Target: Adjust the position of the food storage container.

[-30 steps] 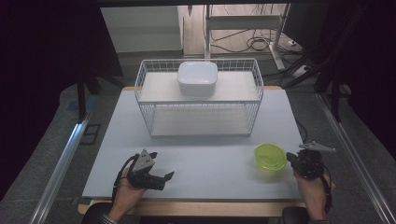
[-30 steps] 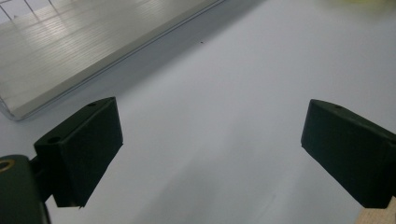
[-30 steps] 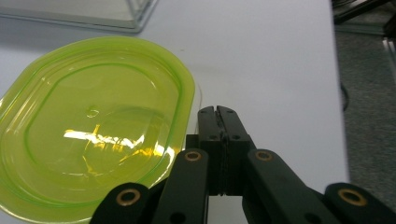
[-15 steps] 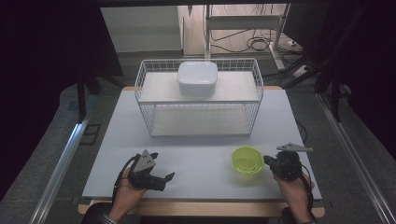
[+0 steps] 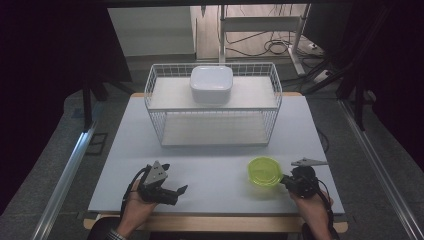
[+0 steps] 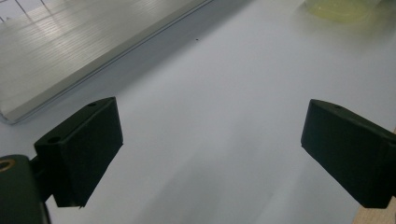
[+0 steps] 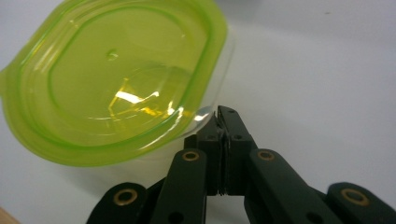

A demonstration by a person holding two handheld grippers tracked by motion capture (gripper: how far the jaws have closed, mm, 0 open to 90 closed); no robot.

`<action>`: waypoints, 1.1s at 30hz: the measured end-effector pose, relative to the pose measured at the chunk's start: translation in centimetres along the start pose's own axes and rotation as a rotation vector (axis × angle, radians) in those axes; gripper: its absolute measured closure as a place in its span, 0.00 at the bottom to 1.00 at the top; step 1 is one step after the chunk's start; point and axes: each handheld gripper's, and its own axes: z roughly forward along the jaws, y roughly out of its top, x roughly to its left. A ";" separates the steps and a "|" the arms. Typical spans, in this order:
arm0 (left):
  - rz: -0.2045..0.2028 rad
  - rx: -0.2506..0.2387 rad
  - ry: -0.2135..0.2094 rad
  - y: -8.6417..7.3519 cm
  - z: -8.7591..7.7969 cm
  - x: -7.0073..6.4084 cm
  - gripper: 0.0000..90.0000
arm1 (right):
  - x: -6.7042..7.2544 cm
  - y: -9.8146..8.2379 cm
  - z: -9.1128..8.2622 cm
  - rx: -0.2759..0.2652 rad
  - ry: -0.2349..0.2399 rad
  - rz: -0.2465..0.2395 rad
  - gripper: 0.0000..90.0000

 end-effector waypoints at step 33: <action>0.024 0.022 -0.007 0.1 0.4 -0.3 0.06 | 7.7 4.8 6.8 0.028 0.251 -0.151 0.96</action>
